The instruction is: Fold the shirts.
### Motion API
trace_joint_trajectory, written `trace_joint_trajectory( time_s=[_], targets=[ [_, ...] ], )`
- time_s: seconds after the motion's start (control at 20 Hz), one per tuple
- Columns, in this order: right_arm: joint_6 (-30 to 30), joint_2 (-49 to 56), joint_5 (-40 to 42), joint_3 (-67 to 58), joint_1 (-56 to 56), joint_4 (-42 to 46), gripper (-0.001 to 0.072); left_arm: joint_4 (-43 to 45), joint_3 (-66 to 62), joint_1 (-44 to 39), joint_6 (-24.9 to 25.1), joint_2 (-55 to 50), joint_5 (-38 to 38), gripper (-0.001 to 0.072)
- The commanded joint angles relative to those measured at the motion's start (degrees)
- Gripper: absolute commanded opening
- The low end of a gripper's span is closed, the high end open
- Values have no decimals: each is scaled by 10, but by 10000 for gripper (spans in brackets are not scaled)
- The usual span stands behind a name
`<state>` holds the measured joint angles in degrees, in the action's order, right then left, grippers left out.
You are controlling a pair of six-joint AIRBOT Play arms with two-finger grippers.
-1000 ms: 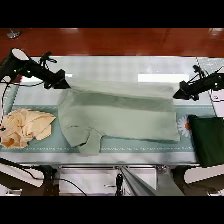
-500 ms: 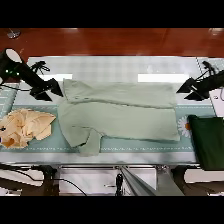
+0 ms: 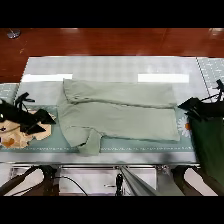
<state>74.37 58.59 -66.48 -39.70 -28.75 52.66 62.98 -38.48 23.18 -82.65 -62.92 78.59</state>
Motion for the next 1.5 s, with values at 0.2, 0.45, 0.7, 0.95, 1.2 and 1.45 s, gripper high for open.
trace_joint_trajectory(
  time_s=[0.2, 0.45, 0.7, 0.95, 1.2, 1.45],
  targets=[
    [-43, -60, 13, 106, -3, -93, 633, -150, 230, 36, 38, 124, -107, 699],
    [-33, -60, 0, 105, -3, -111, 633, -275, 283, -33, 92, 121, -192, 699],
    [-19, -60, -38, 62, -50, -23, 632, -287, 270, -133, 96, 114, -263, 27],
    [103, -61, -139, 76, -110, 226, 630, -287, 230, -131, 102, 116, -239, 27],
    [101, -57, -124, 144, -29, 214, 630, -288, 217, -131, 102, 116, -233, 28],
    [89, -4, -60, 144, -13, 162, 630, -288, 217, -131, 102, 115, -230, 28]
  ],
)
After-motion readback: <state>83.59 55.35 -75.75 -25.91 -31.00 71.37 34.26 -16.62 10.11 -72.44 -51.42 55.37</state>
